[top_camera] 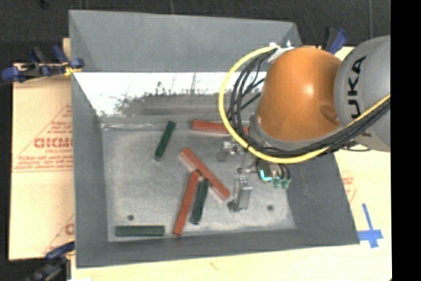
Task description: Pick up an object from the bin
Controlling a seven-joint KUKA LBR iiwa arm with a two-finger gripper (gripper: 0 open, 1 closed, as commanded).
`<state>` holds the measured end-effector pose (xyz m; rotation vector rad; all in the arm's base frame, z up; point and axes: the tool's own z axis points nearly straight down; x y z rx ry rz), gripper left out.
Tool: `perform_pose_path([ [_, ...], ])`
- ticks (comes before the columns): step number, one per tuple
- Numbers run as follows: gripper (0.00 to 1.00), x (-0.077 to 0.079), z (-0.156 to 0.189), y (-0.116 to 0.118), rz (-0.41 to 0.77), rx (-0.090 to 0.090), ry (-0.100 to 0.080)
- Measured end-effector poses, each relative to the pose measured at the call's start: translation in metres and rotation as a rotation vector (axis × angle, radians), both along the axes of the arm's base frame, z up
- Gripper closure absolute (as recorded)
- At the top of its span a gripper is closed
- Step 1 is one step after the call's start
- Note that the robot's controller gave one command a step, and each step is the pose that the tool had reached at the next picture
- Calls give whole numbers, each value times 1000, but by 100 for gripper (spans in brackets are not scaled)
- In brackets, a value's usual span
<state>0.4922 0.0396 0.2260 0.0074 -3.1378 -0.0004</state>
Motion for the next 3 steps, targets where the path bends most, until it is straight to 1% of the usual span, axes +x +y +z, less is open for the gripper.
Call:
perform_pose_path([
  [1,0,2,3,0,-2,0,-7],
  [2,0,6,-42,16,105,0,-11],
  [3,0,26,-60,37,415,0,-6],
])
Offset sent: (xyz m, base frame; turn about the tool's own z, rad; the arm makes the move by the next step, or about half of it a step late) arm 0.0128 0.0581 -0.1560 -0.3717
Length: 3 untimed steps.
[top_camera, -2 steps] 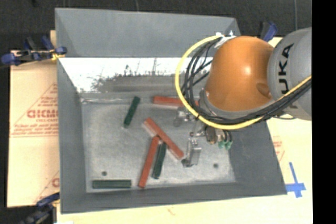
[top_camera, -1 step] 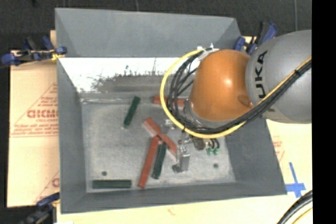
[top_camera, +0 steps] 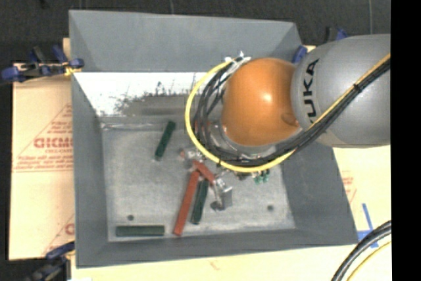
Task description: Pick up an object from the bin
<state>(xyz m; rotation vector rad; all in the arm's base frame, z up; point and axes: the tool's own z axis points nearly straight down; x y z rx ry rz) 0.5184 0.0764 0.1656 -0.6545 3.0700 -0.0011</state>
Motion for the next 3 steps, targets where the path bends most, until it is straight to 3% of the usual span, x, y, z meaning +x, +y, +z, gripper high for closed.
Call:
perform_pose_path([
  [1,0,7,-4,15,202,1,-2],
  [2,0,13,-76,9,407,-2,-5],
  [3,100,22,-95,6,670,0,-2],
])
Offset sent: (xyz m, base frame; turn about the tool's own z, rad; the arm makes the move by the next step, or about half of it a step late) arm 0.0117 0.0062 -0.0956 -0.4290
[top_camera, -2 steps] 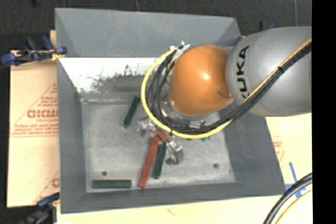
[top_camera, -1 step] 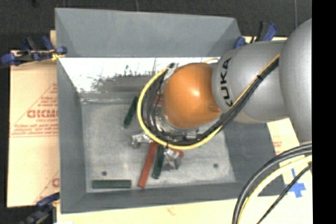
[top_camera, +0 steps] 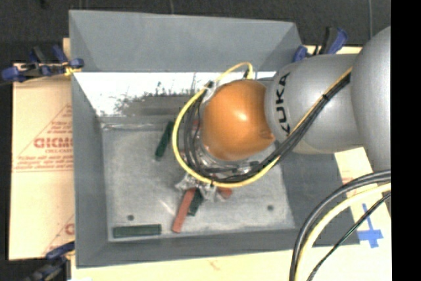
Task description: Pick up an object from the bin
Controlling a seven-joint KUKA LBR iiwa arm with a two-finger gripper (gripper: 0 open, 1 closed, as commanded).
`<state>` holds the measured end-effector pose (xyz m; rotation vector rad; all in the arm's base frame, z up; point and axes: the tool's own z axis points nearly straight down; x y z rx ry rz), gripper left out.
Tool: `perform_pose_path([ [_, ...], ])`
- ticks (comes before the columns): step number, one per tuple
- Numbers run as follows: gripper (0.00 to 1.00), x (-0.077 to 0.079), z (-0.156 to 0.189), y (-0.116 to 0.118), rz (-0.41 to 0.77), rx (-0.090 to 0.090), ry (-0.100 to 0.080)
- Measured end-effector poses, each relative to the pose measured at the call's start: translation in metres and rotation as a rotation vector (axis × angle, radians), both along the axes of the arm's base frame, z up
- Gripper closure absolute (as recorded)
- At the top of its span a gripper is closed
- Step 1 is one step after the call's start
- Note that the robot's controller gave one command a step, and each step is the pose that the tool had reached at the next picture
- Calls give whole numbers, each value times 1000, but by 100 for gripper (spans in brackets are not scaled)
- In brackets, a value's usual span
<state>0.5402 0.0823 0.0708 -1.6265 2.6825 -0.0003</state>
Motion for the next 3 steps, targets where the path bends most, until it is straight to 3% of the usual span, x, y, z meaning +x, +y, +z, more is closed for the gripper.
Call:
perform_pose_path([
  [2,100,-2,3,0,-1,0,6],
  [3,100,-4,22,0,-1,-2,13],
])
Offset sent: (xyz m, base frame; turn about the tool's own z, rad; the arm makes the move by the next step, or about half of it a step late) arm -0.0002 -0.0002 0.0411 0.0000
